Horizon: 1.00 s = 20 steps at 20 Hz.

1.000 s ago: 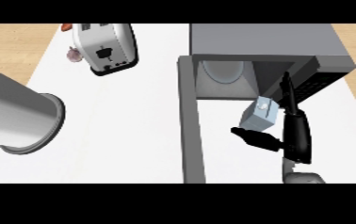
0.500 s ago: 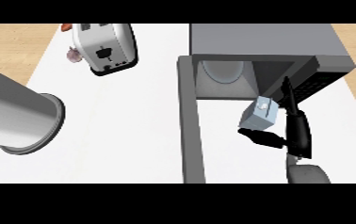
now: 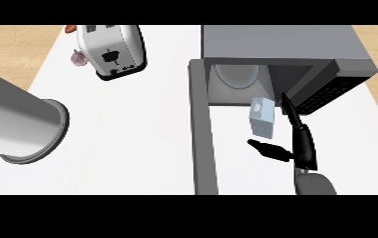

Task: Pick up the milk, place it into the microwave and close the microwave

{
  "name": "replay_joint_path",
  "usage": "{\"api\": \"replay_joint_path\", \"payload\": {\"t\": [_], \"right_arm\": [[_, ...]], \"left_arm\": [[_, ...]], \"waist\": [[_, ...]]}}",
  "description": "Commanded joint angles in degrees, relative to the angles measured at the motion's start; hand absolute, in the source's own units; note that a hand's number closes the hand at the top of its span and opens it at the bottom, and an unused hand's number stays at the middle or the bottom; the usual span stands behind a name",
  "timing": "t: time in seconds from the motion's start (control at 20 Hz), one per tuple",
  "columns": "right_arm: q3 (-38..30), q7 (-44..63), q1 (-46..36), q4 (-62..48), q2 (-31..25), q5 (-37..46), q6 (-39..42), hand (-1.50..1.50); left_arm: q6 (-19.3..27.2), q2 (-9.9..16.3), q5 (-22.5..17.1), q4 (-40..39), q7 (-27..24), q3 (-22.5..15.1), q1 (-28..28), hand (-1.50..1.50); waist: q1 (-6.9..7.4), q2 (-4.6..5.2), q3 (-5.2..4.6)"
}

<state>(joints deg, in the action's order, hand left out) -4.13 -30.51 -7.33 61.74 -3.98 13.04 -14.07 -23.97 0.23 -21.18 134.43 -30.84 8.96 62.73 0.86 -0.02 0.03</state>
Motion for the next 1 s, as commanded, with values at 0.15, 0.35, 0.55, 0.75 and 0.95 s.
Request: {"api": "replay_joint_path", "payload": {"t": [0.15, 0.35, 0.55, 0.75, 0.95], "right_arm": [[-3.5, -5.6, -5.0, -10.6, -3.1, 0.8, -2.3, -1.50], [-3.1, -8.7, -8.1, -18.2, -2.2, 5.2, -9.2, 1.50], [-3.3, -11.5, -10.6, -26.3, -3.1, 8.2, -13.2, 1.50], [-4.3, -12.2, -13.4, -29.8, -4.6, 7.5, -12.3, 1.50], [-4.4, -20.7, -16.8, -37.7, -6.3, 7.6, -6.9, 1.50]], "left_arm": [[1.2, -0.2, 2.2, -2.8, -1.3, -3.1, -2.1, -1.50], [-2.1, -0.2, -2.1, 1.5, -0.1, 0.8, 1.9, -1.50], [-1.3, -0.2, -1.2, 0.1, -0.5, 0.1, 0.2, -1.50], [-1.3, -0.2, -2.6, 1.7, 0.6, 0.6, 1.7, -1.50], [-5.9, 0.1, -3.5, -0.8, -2.8, 2.3, 3.6, -1.50]], "waist": [[-0.08, 0.08, 0.02], [0.43, 0.13, 0.04], [0.55, 0.29, 0.07], [0.26, 0.14, 0.04], [1.54, 0.33, 0.13]]}}
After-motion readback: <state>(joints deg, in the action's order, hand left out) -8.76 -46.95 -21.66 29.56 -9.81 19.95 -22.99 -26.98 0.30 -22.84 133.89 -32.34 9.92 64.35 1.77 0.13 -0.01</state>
